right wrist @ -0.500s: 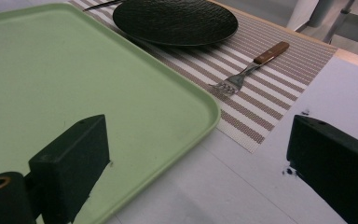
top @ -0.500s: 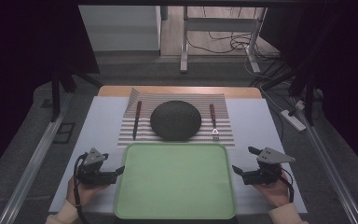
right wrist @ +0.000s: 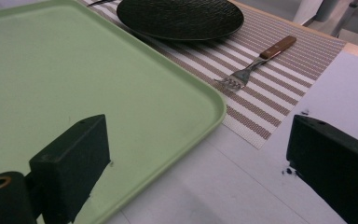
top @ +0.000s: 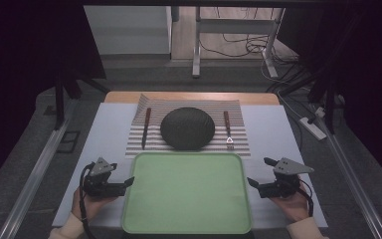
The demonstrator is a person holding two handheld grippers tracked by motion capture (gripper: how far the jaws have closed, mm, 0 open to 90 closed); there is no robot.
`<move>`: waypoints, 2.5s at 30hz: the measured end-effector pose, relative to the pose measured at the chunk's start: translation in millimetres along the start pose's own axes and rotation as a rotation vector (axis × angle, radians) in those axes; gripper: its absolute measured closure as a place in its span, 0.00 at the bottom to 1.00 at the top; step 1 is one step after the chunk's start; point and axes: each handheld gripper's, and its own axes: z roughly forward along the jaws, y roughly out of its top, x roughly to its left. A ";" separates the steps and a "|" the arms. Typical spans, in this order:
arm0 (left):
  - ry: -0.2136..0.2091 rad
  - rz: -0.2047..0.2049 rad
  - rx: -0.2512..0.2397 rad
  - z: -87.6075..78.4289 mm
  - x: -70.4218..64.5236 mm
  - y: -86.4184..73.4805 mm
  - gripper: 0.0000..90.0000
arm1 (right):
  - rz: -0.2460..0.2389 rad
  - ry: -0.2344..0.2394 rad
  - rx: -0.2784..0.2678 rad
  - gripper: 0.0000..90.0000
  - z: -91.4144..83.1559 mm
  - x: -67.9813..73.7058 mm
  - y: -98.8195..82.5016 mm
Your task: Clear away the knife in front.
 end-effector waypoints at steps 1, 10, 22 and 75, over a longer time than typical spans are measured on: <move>-0.003 -0.002 -0.001 -0.2 0.2 0.7 0.20 | 0.000 0.000 -0.001 0.07 -0.1 0.1 0.0; -0.021 0.023 0.012 5.5 0.7 19.0 0.20 | 0.013 0.003 0.001 0.07 0.4 -1.6 -1.3; -0.030 -0.010 0.001 19.5 10.3 46.3 0.25 | 0.014 0.011 0.010 0.08 1.0 -1.7 -1.9; -0.070 -0.013 0.215 140.2 64.3 95.7 0.99 | 0.012 0.000 0.035 0.09 1.4 -2.8 -5.1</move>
